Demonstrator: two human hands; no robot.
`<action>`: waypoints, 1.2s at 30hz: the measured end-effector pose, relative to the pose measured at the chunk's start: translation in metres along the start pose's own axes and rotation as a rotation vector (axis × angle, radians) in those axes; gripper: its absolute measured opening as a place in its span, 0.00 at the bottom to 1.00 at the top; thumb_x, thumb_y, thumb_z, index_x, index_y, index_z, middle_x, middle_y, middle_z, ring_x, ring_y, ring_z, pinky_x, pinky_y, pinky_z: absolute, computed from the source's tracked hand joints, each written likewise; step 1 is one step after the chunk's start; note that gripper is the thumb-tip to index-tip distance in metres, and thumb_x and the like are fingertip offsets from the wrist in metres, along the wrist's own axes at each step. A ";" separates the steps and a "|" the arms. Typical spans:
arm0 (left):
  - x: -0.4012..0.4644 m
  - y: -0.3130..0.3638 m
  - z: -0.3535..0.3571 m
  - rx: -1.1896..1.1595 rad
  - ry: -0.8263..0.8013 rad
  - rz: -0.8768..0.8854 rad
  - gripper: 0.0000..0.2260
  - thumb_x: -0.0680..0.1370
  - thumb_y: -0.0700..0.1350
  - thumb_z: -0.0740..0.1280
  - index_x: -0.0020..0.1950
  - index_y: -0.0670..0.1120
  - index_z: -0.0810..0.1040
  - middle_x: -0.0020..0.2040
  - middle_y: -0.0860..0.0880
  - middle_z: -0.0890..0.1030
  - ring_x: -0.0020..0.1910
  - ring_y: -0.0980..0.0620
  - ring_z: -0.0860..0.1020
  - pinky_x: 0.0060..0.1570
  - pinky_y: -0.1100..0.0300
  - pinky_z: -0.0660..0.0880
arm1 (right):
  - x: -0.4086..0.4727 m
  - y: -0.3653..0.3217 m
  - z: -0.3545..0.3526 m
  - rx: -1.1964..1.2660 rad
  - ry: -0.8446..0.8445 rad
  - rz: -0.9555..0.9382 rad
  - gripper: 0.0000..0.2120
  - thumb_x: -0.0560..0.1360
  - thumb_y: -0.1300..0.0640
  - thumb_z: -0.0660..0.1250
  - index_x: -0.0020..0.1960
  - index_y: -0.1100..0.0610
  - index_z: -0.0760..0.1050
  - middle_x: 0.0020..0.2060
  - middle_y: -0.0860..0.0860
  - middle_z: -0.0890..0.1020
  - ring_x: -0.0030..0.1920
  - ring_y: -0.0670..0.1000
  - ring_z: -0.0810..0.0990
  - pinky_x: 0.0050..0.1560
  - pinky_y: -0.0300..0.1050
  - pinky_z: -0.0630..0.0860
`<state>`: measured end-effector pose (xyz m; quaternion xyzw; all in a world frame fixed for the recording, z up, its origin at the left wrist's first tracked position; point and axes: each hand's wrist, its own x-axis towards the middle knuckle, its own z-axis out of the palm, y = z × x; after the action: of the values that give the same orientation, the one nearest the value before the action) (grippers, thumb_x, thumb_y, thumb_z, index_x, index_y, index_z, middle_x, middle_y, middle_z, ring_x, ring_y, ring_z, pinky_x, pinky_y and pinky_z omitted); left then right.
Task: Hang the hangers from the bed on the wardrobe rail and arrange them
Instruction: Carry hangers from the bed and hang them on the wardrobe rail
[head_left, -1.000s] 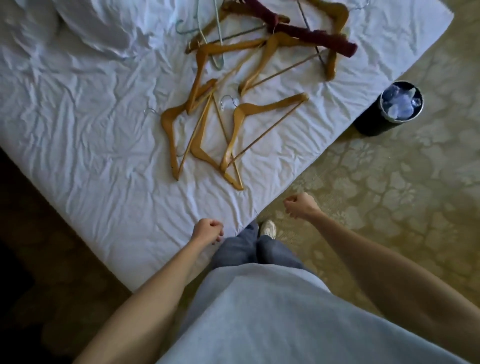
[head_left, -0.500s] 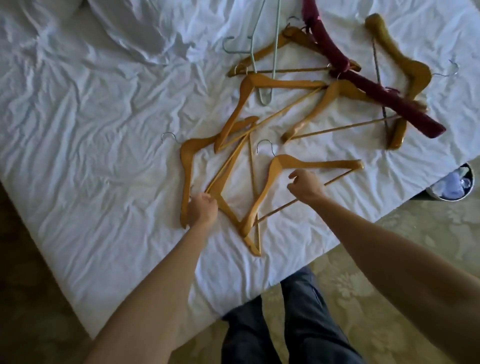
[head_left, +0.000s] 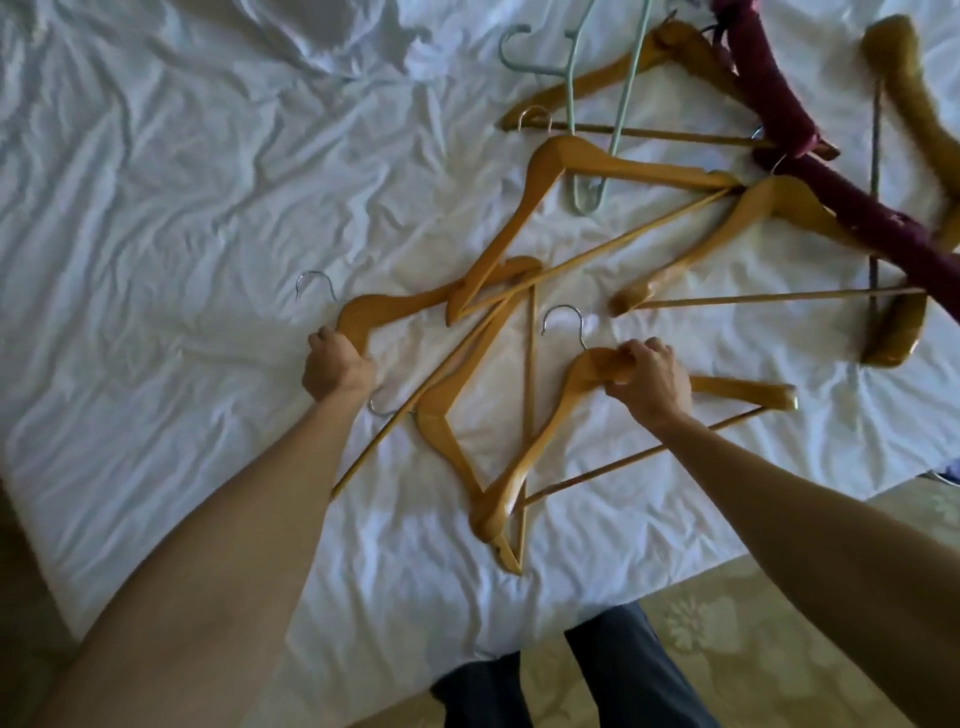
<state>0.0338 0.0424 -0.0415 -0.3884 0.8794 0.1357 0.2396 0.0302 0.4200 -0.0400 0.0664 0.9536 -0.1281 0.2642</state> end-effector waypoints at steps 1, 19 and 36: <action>-0.003 -0.013 -0.005 0.018 -0.010 -0.045 0.26 0.76 0.48 0.72 0.69 0.37 0.69 0.69 0.39 0.71 0.64 0.36 0.75 0.60 0.44 0.73 | -0.004 -0.002 -0.005 0.002 -0.034 -0.050 0.24 0.66 0.54 0.80 0.60 0.57 0.79 0.52 0.56 0.81 0.54 0.60 0.77 0.50 0.52 0.74; -0.058 -0.170 -0.038 -0.014 0.089 0.278 0.19 0.74 0.34 0.70 0.64 0.42 0.73 0.62 0.41 0.74 0.59 0.38 0.75 0.54 0.43 0.74 | -0.110 -0.085 -0.074 0.050 -0.488 -0.308 0.08 0.63 0.57 0.80 0.37 0.47 0.83 0.33 0.47 0.85 0.38 0.48 0.84 0.44 0.51 0.81; -0.087 -0.094 0.033 -0.508 -0.297 -0.277 0.25 0.70 0.60 0.73 0.54 0.40 0.85 0.53 0.39 0.85 0.52 0.40 0.83 0.52 0.53 0.80 | -0.113 -0.141 -0.090 0.083 -0.393 -0.388 0.04 0.69 0.60 0.77 0.41 0.53 0.84 0.33 0.48 0.83 0.36 0.48 0.82 0.41 0.43 0.76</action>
<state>0.1659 0.0481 -0.0287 -0.5278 0.7117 0.3720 0.2767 0.0546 0.3031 0.1229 -0.1326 0.8730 -0.2258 0.4115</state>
